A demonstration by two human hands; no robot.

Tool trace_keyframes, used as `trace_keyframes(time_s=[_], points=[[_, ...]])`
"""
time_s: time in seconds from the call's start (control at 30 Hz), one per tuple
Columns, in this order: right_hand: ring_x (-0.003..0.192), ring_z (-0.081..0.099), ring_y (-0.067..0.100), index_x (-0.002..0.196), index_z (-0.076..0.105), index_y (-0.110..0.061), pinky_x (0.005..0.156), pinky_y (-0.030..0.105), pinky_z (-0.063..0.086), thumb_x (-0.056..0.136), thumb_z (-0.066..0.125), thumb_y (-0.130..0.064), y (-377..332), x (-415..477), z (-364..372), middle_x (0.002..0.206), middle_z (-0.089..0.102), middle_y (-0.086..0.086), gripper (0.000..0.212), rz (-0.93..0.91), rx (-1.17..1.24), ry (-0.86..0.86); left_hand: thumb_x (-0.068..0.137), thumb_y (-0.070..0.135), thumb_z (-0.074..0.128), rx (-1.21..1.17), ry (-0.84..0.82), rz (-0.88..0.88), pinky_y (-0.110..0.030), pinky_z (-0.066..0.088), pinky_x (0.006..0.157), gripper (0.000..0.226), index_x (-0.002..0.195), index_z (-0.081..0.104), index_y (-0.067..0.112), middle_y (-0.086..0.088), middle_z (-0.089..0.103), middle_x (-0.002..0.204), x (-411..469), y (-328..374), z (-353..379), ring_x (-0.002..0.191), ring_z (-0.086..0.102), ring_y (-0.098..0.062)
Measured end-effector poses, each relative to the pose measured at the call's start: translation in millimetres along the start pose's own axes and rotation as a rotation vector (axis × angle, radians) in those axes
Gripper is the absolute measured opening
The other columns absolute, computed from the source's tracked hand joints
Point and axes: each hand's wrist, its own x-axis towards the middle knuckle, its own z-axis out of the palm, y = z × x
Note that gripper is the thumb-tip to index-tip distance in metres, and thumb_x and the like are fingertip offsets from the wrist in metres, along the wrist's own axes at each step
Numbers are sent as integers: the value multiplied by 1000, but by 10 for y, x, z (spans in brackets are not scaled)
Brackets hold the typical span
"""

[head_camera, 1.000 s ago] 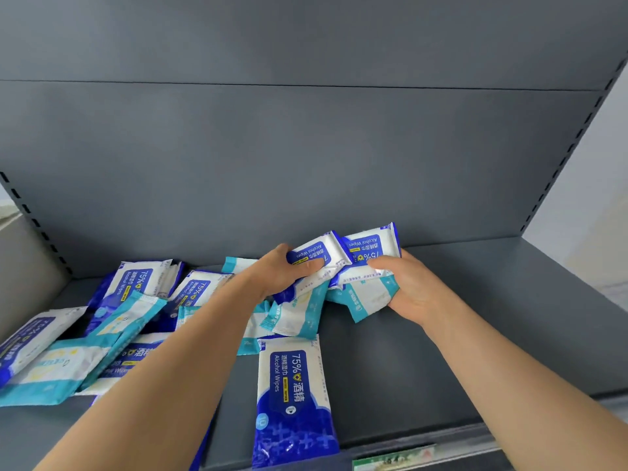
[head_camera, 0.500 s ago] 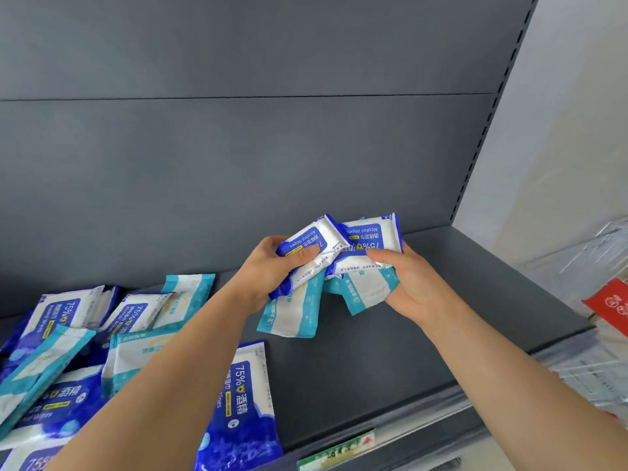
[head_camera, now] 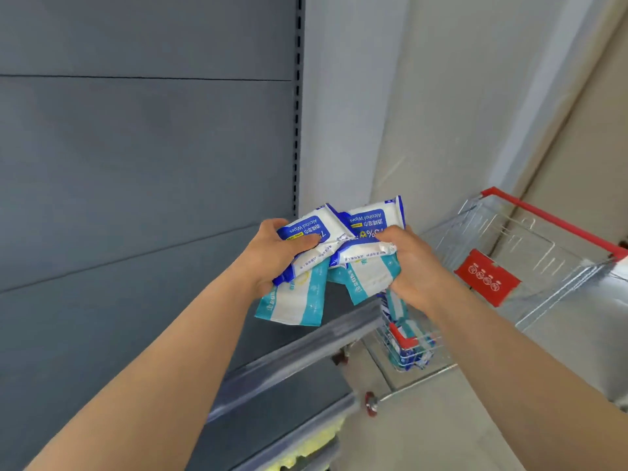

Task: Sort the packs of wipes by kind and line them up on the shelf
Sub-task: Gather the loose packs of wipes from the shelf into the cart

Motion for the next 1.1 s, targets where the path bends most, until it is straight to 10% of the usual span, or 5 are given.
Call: trace_keyframes(time_s=[0.5, 1.1], points=[[94, 66, 29, 111, 56, -16, 86, 48, 51, 89, 52, 5, -181, 932, -2984, 110, 67, 15, 30, 87, -146, 252, 77, 9, 78, -96, -42, -167, -41, 59, 68, 63, 130, 42, 7, -16, 66, 112, 1499, -552, 2894, 84, 70, -28], [82, 68, 18, 114, 58, -20, 68, 32, 53, 92, 49, -2, 1234, 3493, -4934, 96, 71, 4, 30, 516, -285, 139, 71, 6, 82, -164, 258, -457, -35, 58, 65, 68, 129, 47, 10, -15, 64, 117, 3818, -2327, 4117, 77, 70, -24]])
